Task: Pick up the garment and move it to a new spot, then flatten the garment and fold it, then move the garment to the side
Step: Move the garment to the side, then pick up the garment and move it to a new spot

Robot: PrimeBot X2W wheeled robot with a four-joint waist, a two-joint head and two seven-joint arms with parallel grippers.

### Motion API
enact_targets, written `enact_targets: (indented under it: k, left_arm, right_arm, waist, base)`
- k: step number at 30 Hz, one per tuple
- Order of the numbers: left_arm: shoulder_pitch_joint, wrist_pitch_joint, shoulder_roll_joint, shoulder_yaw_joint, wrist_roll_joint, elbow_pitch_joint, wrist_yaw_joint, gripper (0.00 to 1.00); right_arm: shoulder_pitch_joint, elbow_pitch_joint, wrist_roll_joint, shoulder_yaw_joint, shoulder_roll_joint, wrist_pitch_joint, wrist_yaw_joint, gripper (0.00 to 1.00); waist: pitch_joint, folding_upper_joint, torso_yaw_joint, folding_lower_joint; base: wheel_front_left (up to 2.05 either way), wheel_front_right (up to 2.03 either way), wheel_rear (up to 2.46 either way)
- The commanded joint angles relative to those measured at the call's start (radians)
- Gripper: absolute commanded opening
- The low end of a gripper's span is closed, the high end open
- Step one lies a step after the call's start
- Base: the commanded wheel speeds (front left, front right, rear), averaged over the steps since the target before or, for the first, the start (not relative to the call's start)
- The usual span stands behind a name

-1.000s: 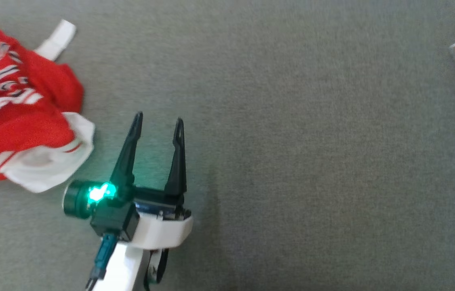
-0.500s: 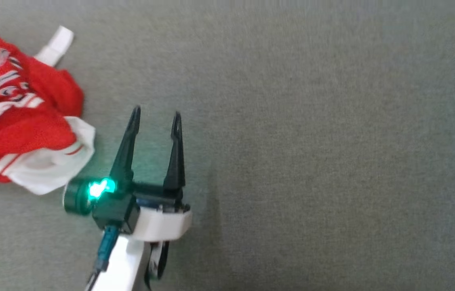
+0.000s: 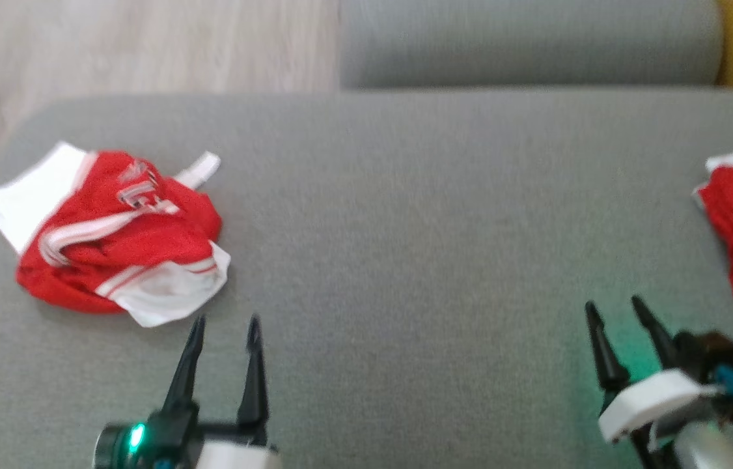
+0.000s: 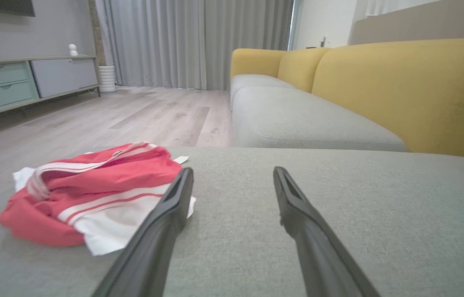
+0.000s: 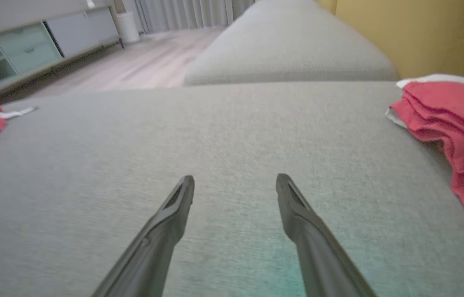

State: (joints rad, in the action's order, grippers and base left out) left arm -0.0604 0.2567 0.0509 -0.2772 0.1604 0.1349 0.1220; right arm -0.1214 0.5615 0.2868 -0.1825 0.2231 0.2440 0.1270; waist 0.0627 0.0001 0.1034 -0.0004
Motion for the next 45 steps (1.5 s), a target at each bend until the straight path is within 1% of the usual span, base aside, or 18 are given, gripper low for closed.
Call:
enact_targets:
  k: [1,4,6,9,13,17,27,31,34,36,39,45]
  left_arm:
    - [0.004,0.005,-0.001,0.045,0.007,-0.03,-0.005,1.0]
    - [-0.036,0.005,-0.001,0.07,0.012,-0.049,-0.016,1.0]
    - [-0.057,0.005,-0.001,0.081,0.009,-0.061,-0.029,1.0]
    - [-0.078,0.005,0.003,0.089,-0.029,-0.074,-0.054,1.0]
    - [-0.099,0.005,0.002,0.11,-0.04,-0.077,-0.07,1.0]
    - [-0.108,0.005,0.001,0.122,-0.042,-0.076,-0.081,1.0]
    - [-0.11,0.005,0.0,0.133,-0.04,-0.063,-0.084,1.0]
    - [-0.107,0.005,0.0,0.133,-0.041,-0.059,-0.081,1.0]
    - [-0.102,0.005,-0.001,0.133,-0.045,-0.061,-0.08,1.0]
    - [-0.092,0.005,-0.001,0.13,-0.05,-0.065,-0.079,1.0]
    - [-0.078,0.005,-0.001,0.134,-0.058,-0.071,-0.077,1.0]
    - [-0.076,0.005,-0.001,0.174,-0.067,-0.086,-0.067,1.0]
  right_arm:
    - [0.009,-0.057,-0.014,0.0,-0.01,0.016,0.004,1.0]
    - [0.092,-0.229,-0.06,0.069,-0.073,0.017,0.004,1.0]
    - [0.155,-0.331,-0.09,0.097,-0.098,0.017,0.004,1.0]
    - [0.236,-0.414,-0.119,0.135,-0.124,0.017,0.004,1.0]
    - [0.298,-0.447,-0.144,0.149,-0.14,0.018,0.004,1.0]
    - [0.317,-0.461,-0.165,0.136,-0.143,0.018,0.004,1.0]
    - [0.319,-0.466,-0.171,0.142,-0.146,0.018,0.004,1.0]
    - [0.325,-0.469,-0.177,0.15,-0.149,0.018,0.004,1.0]
    - [0.336,-0.47,-0.183,0.158,-0.151,0.018,0.004,1.0]
    - [0.34,-0.474,-0.181,0.161,-0.154,0.018,0.004,1.0]
    - [0.339,-0.475,-0.18,0.157,-0.157,0.018,0.004,1.0]
    - [0.309,-0.473,-0.173,0.141,-0.164,0.018,0.004,1.0]
  waist:
    - [-0.101,-0.0001,0.03,0.0004]
    - [-0.126,-0.0001,0.025,0.0004]
    - [-0.137,-0.0001,0.02,0.0004]
    - [-0.154,-0.0001,0.013,0.0004]
    - [-0.17,-0.0001,0.005,0.0004]
    - [-0.176,-0.0001,-0.002,0.0004]
    - [-0.181,-0.0001,-0.006,0.0004]
    - [-0.183,-0.0001,0.006,0.0004]
    - [-0.179,-0.0001,0.033,0.0004]
    - [-0.171,-0.0001,0.065,0.0004]
    - [-0.156,-0.0001,0.13,0.0004]
    - [-0.127,-0.0001,0.269,0.0004]
  base:
    - [0.0,0.0,0.0]
    - [0.0,0.0,0.0]
    - [0.0,0.0,0.0]
    - [0.0,0.0,0.0]
    - [0.0,0.0,0.0]
    - [0.0,0.0,0.0]
    - [0.0,0.0,0.0]
    - [0.0,0.0,0.0]
    - [0.0,0.0,0.0]
    - [0.0,0.0,0.0]
    - [0.0,0.0,0.0]
    - [0.0,0.0,0.0]
